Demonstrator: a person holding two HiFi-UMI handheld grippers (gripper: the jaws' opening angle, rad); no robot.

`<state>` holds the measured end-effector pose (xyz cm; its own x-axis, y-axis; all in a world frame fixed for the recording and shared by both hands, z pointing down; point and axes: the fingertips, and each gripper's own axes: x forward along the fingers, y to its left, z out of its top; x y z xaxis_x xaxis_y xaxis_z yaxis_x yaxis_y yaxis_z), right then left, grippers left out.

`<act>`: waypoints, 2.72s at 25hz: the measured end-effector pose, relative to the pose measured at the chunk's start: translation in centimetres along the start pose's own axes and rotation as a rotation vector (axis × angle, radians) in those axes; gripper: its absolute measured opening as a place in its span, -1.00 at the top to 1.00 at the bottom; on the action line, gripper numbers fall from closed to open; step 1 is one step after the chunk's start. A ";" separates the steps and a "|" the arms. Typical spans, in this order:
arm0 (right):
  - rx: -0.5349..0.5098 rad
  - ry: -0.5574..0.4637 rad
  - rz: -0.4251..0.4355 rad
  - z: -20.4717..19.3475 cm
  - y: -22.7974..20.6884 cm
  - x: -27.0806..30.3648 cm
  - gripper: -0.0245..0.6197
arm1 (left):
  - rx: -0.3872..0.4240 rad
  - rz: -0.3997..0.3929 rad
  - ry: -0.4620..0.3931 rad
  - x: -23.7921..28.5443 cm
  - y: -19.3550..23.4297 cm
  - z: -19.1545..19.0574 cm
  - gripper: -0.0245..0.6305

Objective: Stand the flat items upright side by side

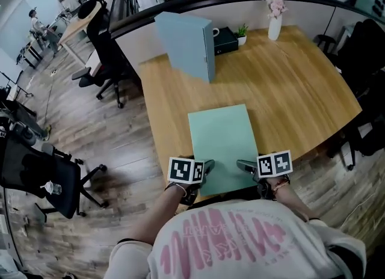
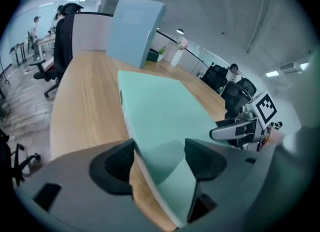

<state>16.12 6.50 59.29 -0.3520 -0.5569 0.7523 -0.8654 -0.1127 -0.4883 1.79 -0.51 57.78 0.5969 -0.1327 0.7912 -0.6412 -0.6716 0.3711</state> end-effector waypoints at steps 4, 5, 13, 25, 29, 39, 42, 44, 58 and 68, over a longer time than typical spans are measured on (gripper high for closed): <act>-0.030 -0.013 -0.014 -1.7 3.6 0.0 -0.36 | 0.044 0.020 -0.037 -3.2 1.1 -1.4 -0.05; -0.043 -0.026 -0.012 -1.5 4.1 -0.1 -0.36 | 0.063 0.027 -0.061 -3.8 1.1 -1.1 -0.06; -0.201 -0.262 0.044 4.2 7.4 -2.0 -0.36 | 0.185 0.151 -0.372 -8.9 0.7 5.0 -0.07; -0.312 -0.525 0.097 13.0 9.8 -2.0 -0.36 | 0.452 0.306 -0.643 -14.3 0.8 14.2 -0.03; -0.322 -0.587 0.030 14.7 10.4 -1.5 -0.36 | 0.490 0.260 -0.694 -14.4 2.3 16.2 -0.02; -0.343 -0.757 -0.282 22.7 15.8 3.9 -0.36 | 0.605 -0.013 -0.745 -14.7 12.9 24.2 -0.01; -0.357 -0.786 -0.388 25.4 17.7 4.4 -0.36 | 0.647 -0.087 -0.781 -15.6 15.1 27.0 -0.01; -0.353 -0.789 -0.431 26.8 18.9 5.3 -0.36 | 0.617 -0.124 -0.800 -15.9 16.9 28.3 -0.01; -0.261 -0.775 -0.700 32.5 17.8 8.5 -0.36 | 0.549 -0.325 -0.774 -11.1 21.0 36.2 0.02; -0.168 -0.761 -0.777 34.0 13.1 11.4 -0.36 | 0.587 -0.342 -0.698 -5.0 21.2 39.0 0.02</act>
<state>12.92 -29.34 46.44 0.5714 -0.7510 0.3308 -0.8138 -0.5707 0.1101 4.02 -42.51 42.73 0.9791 -0.1375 0.1498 -0.1502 -0.9857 0.0767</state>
